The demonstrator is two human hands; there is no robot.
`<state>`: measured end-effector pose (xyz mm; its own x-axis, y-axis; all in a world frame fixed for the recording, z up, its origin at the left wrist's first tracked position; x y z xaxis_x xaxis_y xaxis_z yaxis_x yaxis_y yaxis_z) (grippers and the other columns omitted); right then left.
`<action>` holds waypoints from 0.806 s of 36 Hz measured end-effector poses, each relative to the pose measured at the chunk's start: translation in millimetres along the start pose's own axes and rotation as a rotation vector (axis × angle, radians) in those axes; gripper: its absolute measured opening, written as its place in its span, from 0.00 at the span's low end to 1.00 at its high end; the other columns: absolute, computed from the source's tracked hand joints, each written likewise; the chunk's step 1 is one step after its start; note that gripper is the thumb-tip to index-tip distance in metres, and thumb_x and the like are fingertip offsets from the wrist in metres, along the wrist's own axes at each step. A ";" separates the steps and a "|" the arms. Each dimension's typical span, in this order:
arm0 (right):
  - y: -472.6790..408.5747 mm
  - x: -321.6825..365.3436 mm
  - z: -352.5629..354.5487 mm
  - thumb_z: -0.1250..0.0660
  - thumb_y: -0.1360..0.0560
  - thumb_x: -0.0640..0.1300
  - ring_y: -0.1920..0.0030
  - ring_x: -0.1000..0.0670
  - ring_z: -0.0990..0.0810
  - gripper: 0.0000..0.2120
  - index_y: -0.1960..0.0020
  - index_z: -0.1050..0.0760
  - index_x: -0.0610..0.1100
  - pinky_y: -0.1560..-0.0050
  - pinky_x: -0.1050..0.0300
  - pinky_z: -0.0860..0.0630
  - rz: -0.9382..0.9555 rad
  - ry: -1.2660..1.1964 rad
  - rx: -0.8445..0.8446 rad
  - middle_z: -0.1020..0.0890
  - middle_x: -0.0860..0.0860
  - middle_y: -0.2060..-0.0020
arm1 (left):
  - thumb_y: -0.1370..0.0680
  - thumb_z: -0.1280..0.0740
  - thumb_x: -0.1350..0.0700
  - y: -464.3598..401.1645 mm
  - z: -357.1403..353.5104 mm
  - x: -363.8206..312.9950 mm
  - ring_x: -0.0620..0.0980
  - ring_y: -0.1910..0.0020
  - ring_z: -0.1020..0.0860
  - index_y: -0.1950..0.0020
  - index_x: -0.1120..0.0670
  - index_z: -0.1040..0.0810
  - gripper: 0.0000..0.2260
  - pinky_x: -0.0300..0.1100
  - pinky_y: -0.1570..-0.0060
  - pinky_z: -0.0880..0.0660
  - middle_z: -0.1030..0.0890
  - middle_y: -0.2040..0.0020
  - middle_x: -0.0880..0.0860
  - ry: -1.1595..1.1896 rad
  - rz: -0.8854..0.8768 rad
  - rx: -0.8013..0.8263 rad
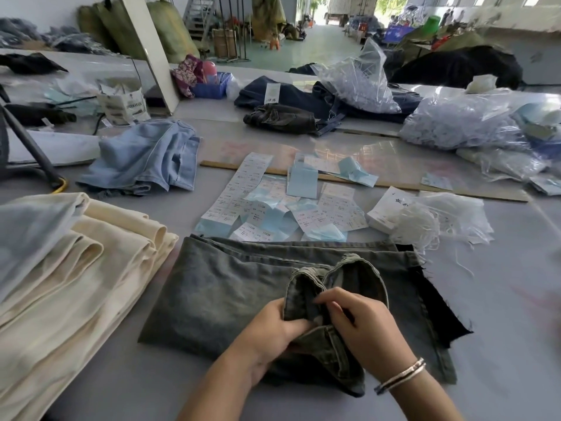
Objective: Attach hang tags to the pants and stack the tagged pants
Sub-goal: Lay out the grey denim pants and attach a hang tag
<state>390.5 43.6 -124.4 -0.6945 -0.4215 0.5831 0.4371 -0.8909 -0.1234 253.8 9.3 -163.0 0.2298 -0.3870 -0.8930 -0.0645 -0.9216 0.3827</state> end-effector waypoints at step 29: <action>-11.3 -5.9 13.1 0.26 0.32 0.55 0.59 0.62 0.25 0.12 0.49 0.18 0.58 0.58 0.72 0.30 0.049 0.015 0.235 0.25 0.58 0.58 | 0.36 0.28 0.62 7.7 -7.3 5.2 0.57 0.62 0.18 0.55 0.61 0.16 0.11 0.45 0.63 0.20 0.17 0.58 0.63 0.295 -0.111 0.007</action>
<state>397.2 58.4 -116.0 -0.6768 -0.4673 0.5688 0.5901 -0.8064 0.0397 261.6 0.5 -163.0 0.5075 -0.2592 -0.8217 -0.0293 -0.9583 0.2842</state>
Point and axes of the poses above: each hand's wrist, its own y-axis away from the middle knuckle, its own z-axis out of the back of the hand, x = y × z, the point moved 4 cm from there along -y, towards the middle knuckle
